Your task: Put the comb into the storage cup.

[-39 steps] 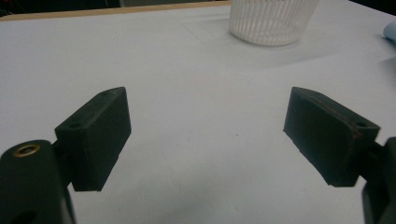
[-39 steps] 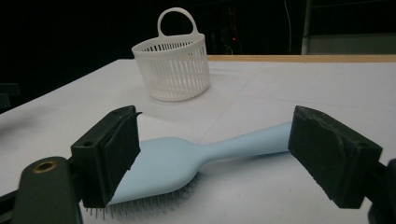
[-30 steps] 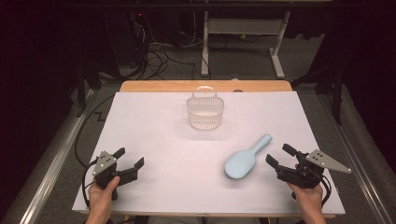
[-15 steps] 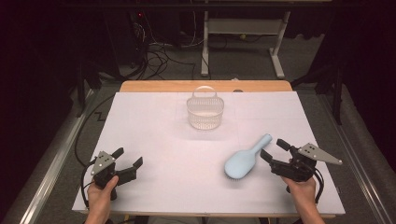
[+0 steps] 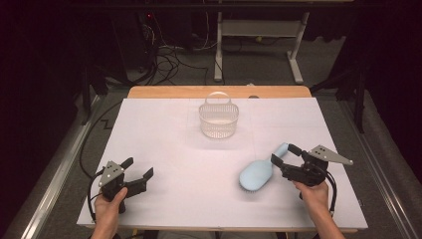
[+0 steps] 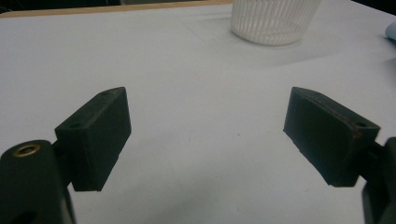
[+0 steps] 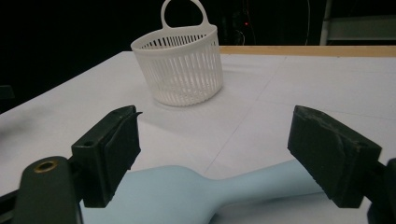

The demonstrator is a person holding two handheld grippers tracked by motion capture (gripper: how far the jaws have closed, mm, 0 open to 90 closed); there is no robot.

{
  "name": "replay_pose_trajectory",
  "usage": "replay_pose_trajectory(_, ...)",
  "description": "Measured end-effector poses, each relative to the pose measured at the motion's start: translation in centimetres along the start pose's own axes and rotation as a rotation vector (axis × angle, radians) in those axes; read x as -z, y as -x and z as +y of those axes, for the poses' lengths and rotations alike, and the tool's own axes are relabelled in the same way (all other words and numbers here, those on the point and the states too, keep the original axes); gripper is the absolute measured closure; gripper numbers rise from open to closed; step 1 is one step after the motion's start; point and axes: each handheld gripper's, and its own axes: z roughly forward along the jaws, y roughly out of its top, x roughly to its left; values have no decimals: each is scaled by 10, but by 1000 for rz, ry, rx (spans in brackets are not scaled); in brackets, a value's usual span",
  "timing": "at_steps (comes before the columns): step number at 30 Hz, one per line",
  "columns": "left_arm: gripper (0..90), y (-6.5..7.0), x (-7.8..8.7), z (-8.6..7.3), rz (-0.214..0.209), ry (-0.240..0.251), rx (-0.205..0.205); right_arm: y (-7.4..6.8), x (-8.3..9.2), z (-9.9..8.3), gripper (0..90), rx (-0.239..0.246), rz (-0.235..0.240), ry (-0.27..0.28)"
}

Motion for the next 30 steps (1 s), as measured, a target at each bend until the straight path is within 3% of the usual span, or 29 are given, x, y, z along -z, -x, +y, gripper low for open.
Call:
replay_pose_trajectory(9,157,1,-1,0,-4,1,-2,2,-7,7,171,-30,21,-6)
replay_pose_trajectory(21,157,1,-1,0,-8,4,-2,6,-26,26,206,7,3,-195)
replay_pose_trajectory(30,157,2,-2,0,-11,2,-2,11,-35,43,265,81,-22,-363)
